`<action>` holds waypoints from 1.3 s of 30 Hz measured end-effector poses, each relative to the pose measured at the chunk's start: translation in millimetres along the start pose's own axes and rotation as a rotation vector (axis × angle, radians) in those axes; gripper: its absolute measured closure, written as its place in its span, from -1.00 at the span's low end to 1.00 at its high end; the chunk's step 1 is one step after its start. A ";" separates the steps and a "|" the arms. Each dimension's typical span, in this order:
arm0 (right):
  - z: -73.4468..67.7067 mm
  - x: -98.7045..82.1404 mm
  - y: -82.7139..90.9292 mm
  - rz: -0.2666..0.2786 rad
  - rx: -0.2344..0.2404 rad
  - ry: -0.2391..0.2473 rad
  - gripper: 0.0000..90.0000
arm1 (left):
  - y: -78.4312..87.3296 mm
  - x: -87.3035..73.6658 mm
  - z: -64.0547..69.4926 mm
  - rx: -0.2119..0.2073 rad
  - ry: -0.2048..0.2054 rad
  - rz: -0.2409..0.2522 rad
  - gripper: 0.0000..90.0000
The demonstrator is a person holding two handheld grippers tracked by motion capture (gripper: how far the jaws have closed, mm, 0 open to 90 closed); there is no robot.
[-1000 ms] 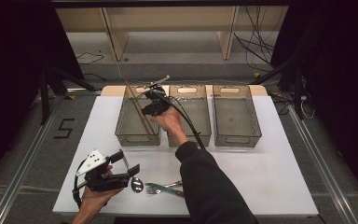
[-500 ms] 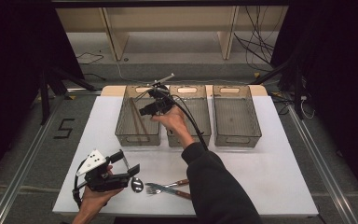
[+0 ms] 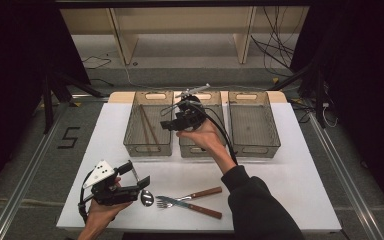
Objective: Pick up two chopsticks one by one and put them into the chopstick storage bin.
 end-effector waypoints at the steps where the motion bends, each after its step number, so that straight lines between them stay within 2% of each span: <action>1: 1.3 -2.6 4.7 0.009 0.001 0.003 -0.32 | 0.0 0.0 -0.2 0.001 0.000 -0.001 -0.67; 8: 7.7 -23.8 39.1 0.072 0.016 0.001 -0.33 | -1.4 -0.9 -0.7 0.002 0.003 -0.008 -0.67; 11: 11.3 -35.9 51.8 0.092 0.008 0.004 -0.33 | -1.3 -0.6 -1.1 0.003 0.001 -0.008 -0.67; 19: 26.5 -67.8 76.4 0.127 -0.014 -0.019 -0.34 | -1.9 0.3 -4.1 0.009 -0.001 -0.009 -0.67; 28: 40.2 -108.2 100.8 0.148 -0.048 -0.018 -0.37 | -2.1 3.7 -11.9 0.021 0.002 -0.015 -0.67; 34: 47.8 -138.9 115.8 0.162 -0.064 -0.049 -0.38 | -5.3 3.3 -15.5 0.017 -0.003 -0.047 -0.67; 39: 53.3 -159.1 126.8 0.180 -0.087 -0.067 -0.38 | -10.7 3.0 -19.8 0.024 -0.026 -0.089 -0.67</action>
Point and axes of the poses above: each handheld gripper's, and its own axes: y roughly backward along the jaws, x roughly out of its top, z roughly to its right, the point moved 7 cm from there along -y, roughly forward along the jaws, and after that the axes turned 11 degrees about -x, right-handed, at the moved point
